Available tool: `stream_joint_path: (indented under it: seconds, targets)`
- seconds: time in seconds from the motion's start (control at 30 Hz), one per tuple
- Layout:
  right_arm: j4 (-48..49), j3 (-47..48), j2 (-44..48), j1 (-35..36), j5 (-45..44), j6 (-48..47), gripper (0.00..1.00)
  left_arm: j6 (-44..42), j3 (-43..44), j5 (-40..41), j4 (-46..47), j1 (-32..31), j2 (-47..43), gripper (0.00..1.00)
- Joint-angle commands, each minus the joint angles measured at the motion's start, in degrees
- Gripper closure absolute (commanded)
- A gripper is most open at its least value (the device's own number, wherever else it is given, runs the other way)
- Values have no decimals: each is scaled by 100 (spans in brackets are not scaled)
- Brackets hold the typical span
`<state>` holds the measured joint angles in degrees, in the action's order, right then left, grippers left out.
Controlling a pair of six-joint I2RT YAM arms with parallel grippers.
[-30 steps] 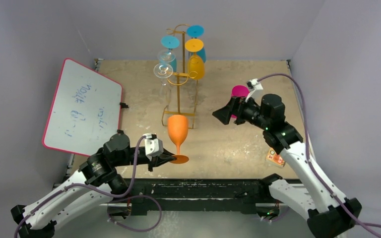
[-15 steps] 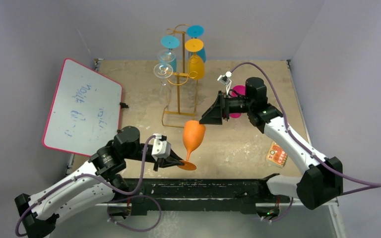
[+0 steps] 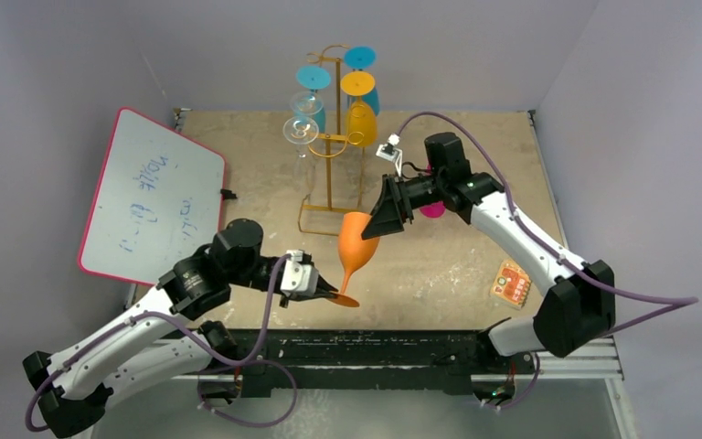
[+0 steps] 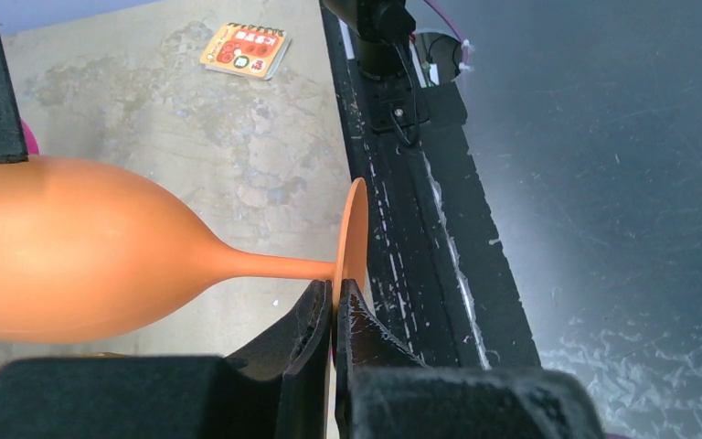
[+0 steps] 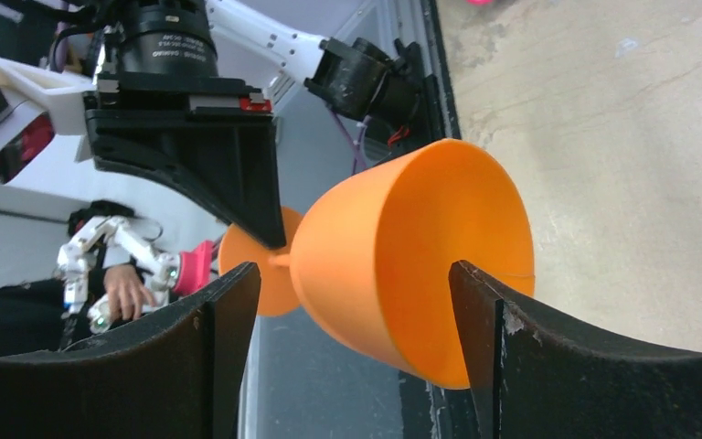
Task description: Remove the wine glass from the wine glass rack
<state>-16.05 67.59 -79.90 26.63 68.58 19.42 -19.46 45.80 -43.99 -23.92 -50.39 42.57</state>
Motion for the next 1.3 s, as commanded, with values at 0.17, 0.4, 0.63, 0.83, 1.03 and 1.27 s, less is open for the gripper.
stream_joint_path:
  seconds: [0.17, 0.4, 0.63, 0.83, 1.03, 1.27]
  targets:
    - [-948, 689, -303, 113, 1179, -978, 31, -1071, 412, 198, -895, -15, 174, 100]
    - [-1035, 794, -439, 120, 1434, -995, 48, -1708, 878, 725, -1776, -14, 451, 100]
    - [-579, 612, -303, 144, 1303, -563, 69, -1590, 857, 899, -1720, -15, 407, 100]
    - [-6, 354, -96, 173, 1255, -86, 87, -1624, 821, 729, -1760, -15, 545, 100]
    - [339, 158, 80, 200, 1130, 201, 100, -1612, 826, 721, -1683, -10, 486, 100]
    - [781, -30, 278, 228, 1060, 592, 100, -1454, 731, 670, -1581, -15, 389, 91]
